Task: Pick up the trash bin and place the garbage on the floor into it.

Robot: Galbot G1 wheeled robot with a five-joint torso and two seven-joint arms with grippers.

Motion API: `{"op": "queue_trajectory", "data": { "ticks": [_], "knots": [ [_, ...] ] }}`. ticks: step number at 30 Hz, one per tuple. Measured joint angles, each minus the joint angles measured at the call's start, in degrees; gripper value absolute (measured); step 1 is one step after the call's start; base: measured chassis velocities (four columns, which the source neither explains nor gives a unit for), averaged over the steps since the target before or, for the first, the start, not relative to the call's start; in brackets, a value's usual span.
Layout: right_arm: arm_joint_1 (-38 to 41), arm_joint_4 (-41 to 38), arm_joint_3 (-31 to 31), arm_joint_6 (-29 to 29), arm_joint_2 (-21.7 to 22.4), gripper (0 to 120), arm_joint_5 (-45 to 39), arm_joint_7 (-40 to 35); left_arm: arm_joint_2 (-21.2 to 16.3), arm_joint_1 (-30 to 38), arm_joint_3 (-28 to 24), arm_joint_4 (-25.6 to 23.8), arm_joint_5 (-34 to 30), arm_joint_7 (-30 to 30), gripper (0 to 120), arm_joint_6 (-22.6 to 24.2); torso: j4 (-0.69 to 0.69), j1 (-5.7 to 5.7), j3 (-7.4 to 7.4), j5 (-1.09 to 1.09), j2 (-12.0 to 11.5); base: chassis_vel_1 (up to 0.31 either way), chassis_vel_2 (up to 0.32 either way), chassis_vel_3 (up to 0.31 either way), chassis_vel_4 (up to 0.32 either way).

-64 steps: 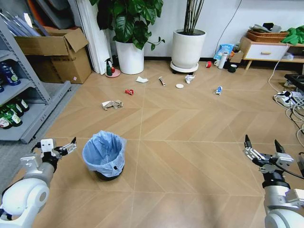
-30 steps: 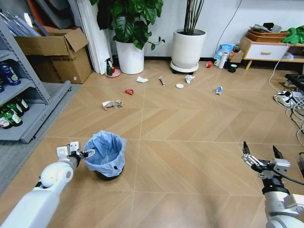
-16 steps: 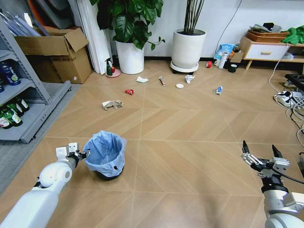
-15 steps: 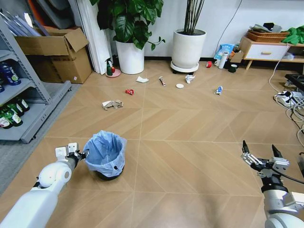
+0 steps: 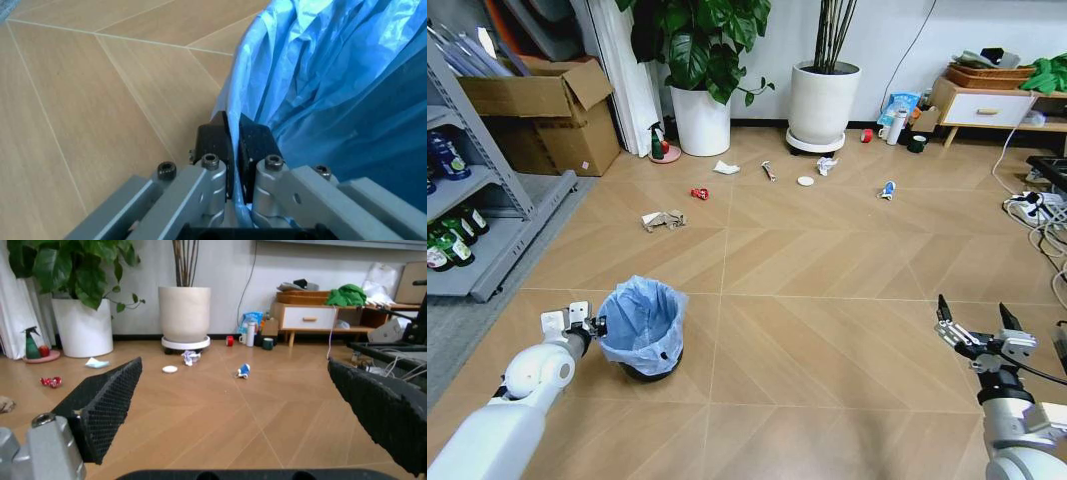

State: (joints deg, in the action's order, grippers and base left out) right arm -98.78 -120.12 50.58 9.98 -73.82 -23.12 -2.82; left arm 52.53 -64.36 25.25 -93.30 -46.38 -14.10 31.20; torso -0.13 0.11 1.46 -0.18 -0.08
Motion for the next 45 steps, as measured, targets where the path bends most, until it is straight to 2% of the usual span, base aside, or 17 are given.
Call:
{"op": "queue_trajectory", "data": {
  "ticks": [7,9,15,24,31,45],
  "knots": [
    [-0.2,0.7,0.0,0.7,0.1,100,0.7,0.4,0.4,-2.3,3.6,-3.2,-0.1,0.0,0,-0.6,0.0,0.0,0.0,0.0,0.0,0.0,0.0,0.0,0.0],
    [-0.4,1.5,0.0,2.3,0.1,100,1.2,0.6,0.7,-4.6,7.5,-7.0,1.3,1.4,0,-2.2,0.01,0.0,0.0,0.0,0.0,0.0,0.0,0.0,0.0],
    [-0.5,2.3,-0.1,3.4,0.0,100,1.9,0.6,2.0,-9.4,14.3,-14.7,3.8,3.4,0,-6.8,0.0,0.0,0.0,0.01,0.0,0.0,0.0,0.0,0.0],
    [-1.3,2.4,0.3,4.5,-0.1,100,1.6,1.7,3.0,-13.4,17.4,-20.3,4.8,3.7,0,-8.3,-0.01,0.0,0.0,0.01,0.0,0.0,0.0,0.0,0.0],
    [-0.9,2.8,0.0,4.6,-0.2,100,1.2,2.4,2.8,-15.2,19.4,-21.6,4.6,3.7,0,-8.3,0.02,0.0,0.0,0.01,0.0,0.0,0.0,0.0,0.0],
    [-0.9,3.2,0.5,5.1,-0.5,100,0.8,2.7,4.1,-16.0,17.5,-21.3,5.5,3.7,0,-8.2,0.01,0.0,0.0,0.0,0.0,-0.002,0.064,0.007,-0.077]
  ]
}}
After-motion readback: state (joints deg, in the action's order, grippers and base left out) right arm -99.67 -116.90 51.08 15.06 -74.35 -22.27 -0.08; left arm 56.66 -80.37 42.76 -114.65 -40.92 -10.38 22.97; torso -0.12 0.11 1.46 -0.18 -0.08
